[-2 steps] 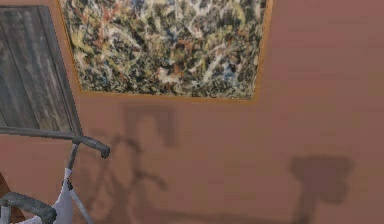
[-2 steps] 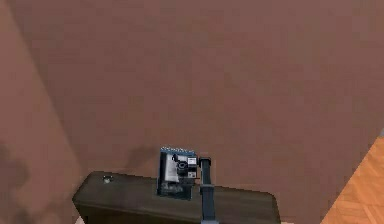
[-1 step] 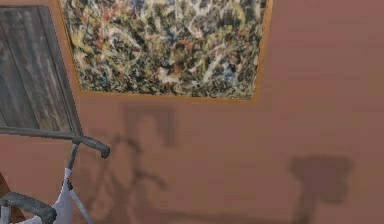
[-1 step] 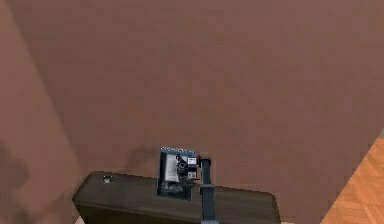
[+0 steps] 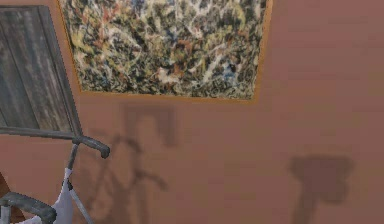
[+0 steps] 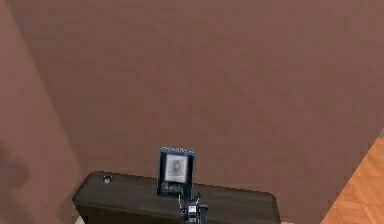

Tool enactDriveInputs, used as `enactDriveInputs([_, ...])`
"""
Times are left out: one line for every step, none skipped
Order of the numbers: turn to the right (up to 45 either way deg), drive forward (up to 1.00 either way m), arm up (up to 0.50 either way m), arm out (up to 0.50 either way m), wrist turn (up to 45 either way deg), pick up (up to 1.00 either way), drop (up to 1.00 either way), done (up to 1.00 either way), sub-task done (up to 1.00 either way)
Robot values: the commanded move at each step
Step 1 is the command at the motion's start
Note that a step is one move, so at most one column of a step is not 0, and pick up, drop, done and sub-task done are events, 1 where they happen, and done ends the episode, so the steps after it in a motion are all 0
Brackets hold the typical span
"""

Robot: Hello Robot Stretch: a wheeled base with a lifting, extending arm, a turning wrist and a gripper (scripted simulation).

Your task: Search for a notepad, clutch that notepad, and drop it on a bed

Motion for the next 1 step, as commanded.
enactDriveInputs([0.0, 0.00, 0.00, 0.00, 0.0, 1.00, 0.00, 0.00, 0.00])
